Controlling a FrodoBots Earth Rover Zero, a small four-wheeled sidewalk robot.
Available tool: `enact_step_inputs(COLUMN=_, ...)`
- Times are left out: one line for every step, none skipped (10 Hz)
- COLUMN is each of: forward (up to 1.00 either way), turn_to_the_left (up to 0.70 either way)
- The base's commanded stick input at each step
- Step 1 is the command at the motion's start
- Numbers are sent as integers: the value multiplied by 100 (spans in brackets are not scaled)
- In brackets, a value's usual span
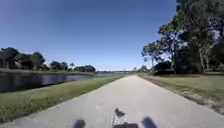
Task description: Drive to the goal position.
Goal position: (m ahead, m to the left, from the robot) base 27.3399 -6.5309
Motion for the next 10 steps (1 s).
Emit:
enact_step_inputs(forward=85, turn_to_the_left=0)
enact_step_inputs(forward=85, turn_to_the_left=0)
enact_step_inputs(forward=85, turn_to_the_left=0)
enact_step_inputs(forward=85, turn_to_the_left=0)
enact_step_inputs(forward=85, turn_to_the_left=0)
enact_step_inputs(forward=85, turn_to_the_left=0)
enact_step_inputs(forward=85, turn_to_the_left=0)
enact_step_inputs(forward=85, turn_to_the_left=0)
enact_step_inputs(forward=85, turn_to_the_left=0)
enact_step_inputs(forward=85, turn_to_the_left=0)
